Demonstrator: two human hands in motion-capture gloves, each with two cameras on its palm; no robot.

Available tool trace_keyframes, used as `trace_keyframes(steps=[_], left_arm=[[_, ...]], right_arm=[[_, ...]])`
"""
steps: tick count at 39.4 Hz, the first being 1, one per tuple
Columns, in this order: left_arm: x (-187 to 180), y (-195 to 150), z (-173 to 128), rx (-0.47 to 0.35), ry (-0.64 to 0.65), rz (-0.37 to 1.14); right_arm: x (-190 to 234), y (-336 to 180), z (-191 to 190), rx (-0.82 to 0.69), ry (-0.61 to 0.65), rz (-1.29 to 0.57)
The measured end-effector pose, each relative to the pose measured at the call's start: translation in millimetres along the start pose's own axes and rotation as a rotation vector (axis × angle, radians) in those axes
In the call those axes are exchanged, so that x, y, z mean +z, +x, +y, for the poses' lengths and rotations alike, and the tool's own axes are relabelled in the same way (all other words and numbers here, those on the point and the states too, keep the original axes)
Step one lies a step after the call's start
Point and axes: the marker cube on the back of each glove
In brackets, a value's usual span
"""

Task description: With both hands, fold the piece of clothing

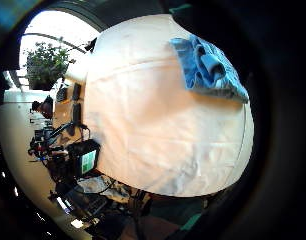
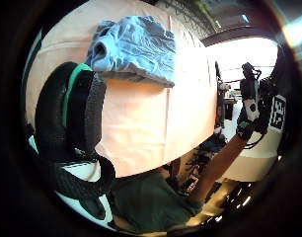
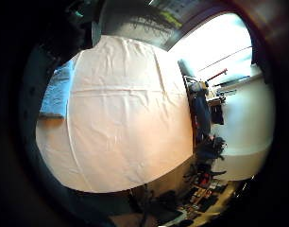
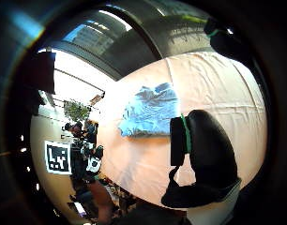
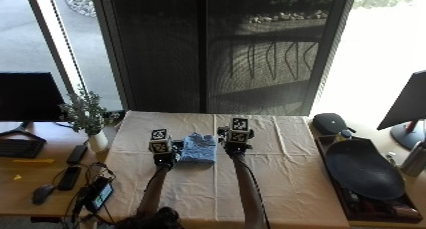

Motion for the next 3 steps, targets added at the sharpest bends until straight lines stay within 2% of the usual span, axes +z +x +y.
trace_keyframes(steps=[3], left_arm=[[10.9, 2.7, -0.1, 0.018, -0.021, 0.045]], right_arm=[[5.6, 1.3, -11.2, -0.023, 0.11, -0.056]])
